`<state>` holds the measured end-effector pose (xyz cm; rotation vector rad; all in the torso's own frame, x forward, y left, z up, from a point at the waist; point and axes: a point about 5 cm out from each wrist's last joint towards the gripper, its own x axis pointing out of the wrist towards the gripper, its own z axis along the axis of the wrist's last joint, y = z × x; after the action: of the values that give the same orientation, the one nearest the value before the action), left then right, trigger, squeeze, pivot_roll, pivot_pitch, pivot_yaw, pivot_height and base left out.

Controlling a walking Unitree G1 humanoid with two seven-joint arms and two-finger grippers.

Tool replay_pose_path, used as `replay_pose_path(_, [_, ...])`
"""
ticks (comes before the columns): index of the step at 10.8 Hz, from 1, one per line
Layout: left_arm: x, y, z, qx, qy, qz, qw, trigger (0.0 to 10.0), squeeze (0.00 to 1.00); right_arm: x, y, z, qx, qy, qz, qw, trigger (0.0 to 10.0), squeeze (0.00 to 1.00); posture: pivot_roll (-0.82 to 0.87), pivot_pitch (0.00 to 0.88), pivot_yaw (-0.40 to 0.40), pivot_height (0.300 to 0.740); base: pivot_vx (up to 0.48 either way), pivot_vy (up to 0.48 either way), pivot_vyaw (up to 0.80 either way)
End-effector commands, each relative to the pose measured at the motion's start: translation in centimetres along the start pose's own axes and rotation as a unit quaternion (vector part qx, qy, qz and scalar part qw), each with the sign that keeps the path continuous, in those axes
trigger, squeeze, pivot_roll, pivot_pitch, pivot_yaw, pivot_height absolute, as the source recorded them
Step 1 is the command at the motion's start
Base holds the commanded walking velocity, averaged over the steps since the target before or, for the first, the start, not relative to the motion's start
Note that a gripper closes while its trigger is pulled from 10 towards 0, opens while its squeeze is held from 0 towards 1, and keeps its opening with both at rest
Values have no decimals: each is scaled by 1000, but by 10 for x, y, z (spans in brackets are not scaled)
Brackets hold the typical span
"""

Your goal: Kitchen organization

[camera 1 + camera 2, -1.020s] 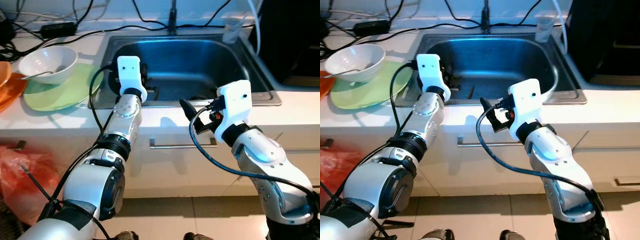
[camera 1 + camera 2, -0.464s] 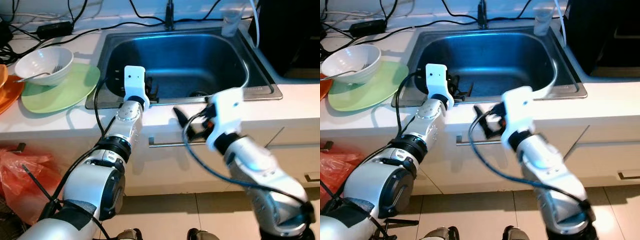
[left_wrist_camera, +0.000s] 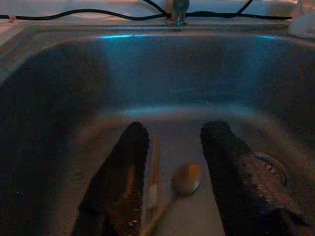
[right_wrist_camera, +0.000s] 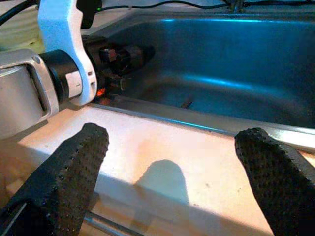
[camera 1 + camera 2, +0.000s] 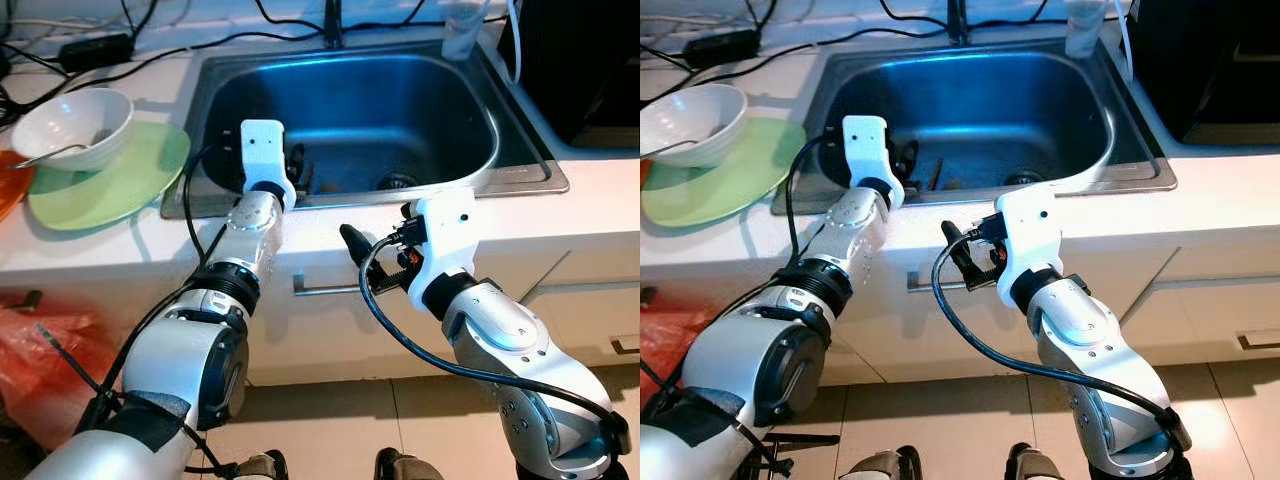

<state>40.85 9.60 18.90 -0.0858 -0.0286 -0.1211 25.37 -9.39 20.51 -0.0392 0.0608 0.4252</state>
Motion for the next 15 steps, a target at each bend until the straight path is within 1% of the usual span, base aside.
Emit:
replay_pose_path(1, [-4,6,-18,-9,40,9,999,10000,1000,-2,2,2,0,-1,-1,1000,10000,0,-162,184,90,740,0,0,0])
replay_pose_path(5, [-1,6,-8,-24,31,12,999,10000,1000,3,-5,5,-10,-4,2,1000,10000,0,-160,148,77,740,0,0,0])
replay_pose_path(7, [1,8,2,-35,5,13,999,10000,1000,8,-12,8,-19,-9,2,1000,10000,0,-154,116,56,740,0,0,0])
replay_pose_path(8, [2,12,9,-41,-14,11,999,10000,1000,11,-14,11,-26,-14,6,1000,10000,0,-150,96,41,740,0,0,0])
replay_pose_path(9, [2,15,13,-39,-25,12,999,10000,1000,13,-16,13,-31,-19,9,999,10000,0,-146,88,36,740,0,0,0])
replay_pose_path(10, [0,23,21,-28,-56,27,998,10000,1000,16,-19,15,-35,-27,10,999,10000,0,-131,65,24,740,0,0,0])
replay_pose_path(11, [-2,26,24,-13,-79,32,996,10000,1000,18,-18,17,-37,-34,14,999,10000,0,-124,58,21,740,0,0,0])
replay_pose_path(12, [-6,24,25,-5,-102,30,994,10000,945,21,-17,18,-41,-42,20,998,10000,0,-105,46,16,740,0,0,0])
replay_pose_path(13, [-12,24,25,0,-122,34,992,10000,0,23,-17,19,-41,-49,18,998,10000,0,-87,37,14,740,0,0,0])
replay_pose_path(14, [-25,27,39,27,-184,40,982,10000,0,25,-17,24,-47,-76,5,996,10000,0,-68,32,12,740,0,0,0])
replay_pose_path(15, [-32,27,45,35,-204,40,978,10000,0,25,-18,27,-48,-90,-7,995,10000,0,-52,34,7,740,0,0,0])
